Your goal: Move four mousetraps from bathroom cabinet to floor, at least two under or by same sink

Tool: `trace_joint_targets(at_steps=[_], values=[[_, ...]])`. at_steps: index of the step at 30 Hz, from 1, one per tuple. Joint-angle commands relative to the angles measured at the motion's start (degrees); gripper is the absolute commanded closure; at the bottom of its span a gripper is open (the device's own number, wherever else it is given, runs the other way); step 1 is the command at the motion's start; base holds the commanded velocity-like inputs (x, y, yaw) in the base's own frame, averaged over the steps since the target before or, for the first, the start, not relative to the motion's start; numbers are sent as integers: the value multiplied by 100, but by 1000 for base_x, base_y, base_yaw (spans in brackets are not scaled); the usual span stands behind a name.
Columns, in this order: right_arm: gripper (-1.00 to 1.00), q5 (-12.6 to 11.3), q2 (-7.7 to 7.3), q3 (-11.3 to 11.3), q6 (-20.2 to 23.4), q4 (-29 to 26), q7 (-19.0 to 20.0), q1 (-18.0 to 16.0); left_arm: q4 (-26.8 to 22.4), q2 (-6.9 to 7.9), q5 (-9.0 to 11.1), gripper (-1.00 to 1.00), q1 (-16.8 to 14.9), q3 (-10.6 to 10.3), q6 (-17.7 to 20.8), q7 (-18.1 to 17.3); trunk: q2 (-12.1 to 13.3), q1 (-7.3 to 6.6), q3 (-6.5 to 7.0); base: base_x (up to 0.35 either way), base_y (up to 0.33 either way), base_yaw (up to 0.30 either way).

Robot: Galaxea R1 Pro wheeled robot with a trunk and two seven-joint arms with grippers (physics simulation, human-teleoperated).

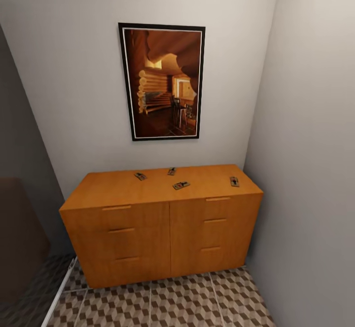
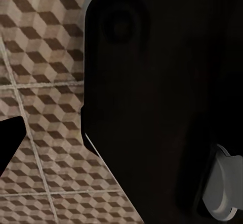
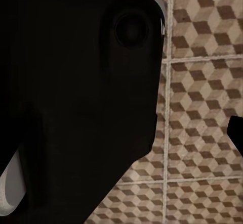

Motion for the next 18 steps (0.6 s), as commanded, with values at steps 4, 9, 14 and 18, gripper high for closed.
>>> trace_joint_targets(at_steps=[4,9,14,18], values=[[-100,32,0,-2,-12,-3,-1,1,-9,0,31,-100,3,8,-1,1,159,-88,68,0,0,0],[-100,32,0,-2,-12,-3,-1,1,-9,0,30,-100,3,8,-1,1,359,-198,158,0,0,0],[-100,32,0,-2,-12,-3,-1,1,-9,0,30,-100,3,8,0,1,560,-308,247,0,0,0],[-100,32,0,-2,-12,-3,-5,1,-9,0,29,-100,3,8,0,1,720,-396,319,0,0,0]])
